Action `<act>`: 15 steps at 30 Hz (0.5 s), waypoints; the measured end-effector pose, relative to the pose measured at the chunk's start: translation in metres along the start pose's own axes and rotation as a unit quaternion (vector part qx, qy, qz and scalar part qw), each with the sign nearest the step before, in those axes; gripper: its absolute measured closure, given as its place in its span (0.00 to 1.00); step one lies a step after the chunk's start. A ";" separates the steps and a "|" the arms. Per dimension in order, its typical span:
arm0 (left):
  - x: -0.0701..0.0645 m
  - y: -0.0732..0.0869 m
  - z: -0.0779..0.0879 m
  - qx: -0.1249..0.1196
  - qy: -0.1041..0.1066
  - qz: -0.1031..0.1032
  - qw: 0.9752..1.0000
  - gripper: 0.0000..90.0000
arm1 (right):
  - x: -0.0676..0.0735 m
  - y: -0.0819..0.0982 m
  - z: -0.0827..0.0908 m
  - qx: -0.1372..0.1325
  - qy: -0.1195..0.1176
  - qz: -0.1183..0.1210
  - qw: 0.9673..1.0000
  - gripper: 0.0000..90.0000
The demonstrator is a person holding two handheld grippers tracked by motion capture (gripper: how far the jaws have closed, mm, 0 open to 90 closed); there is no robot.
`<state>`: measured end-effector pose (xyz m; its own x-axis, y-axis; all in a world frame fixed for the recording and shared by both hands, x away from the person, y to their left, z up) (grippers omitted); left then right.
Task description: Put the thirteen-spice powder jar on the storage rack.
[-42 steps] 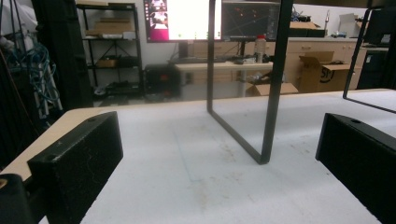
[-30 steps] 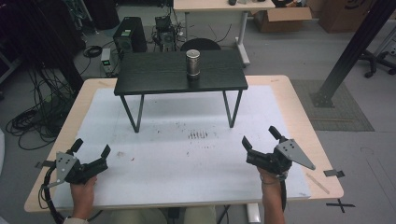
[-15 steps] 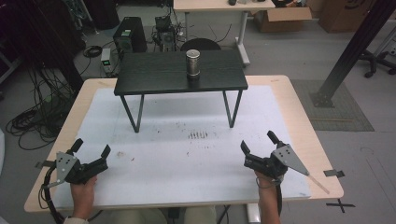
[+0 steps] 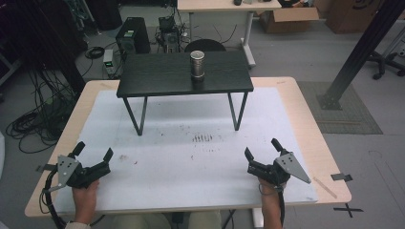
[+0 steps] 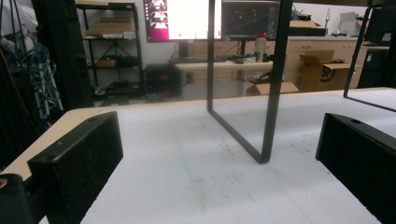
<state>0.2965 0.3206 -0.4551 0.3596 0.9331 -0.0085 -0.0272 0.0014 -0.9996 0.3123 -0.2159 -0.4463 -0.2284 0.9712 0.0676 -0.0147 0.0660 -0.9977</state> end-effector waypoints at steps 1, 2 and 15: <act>0.000 0.000 0.000 -0.001 0.000 0.000 1.000 0.01 | 0.000 0.003 0.000 0.001 0.002 0.001 1.000 0.00; 0.000 0.000 0.000 -0.001 0.000 0.000 1.000 0.01 | 0.000 0.003 0.000 0.001 0.002 0.001 1.000 0.00; 0.000 0.000 0.000 0.000 0.000 0.000 1.000 0.01 | 0.003 0.008 0.004 -0.006 0.007 0.018 1.000 0.00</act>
<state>0.2966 0.3205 -0.4551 0.3588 0.9334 -0.0081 -0.0266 0.0016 -0.9996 0.3080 -0.2134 -0.4544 -0.2152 0.9761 0.0319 0.0046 0.0337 -0.9994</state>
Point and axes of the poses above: each handheld gripper's, and its own axes: z roughly backward along the jaws, y roughly out of its underside, x roughly to its left, the point moved 4 cm from there along -z, roughly forward along the jaws, and after that the axes turned 9 degrees about y, right-handed, at the moved point
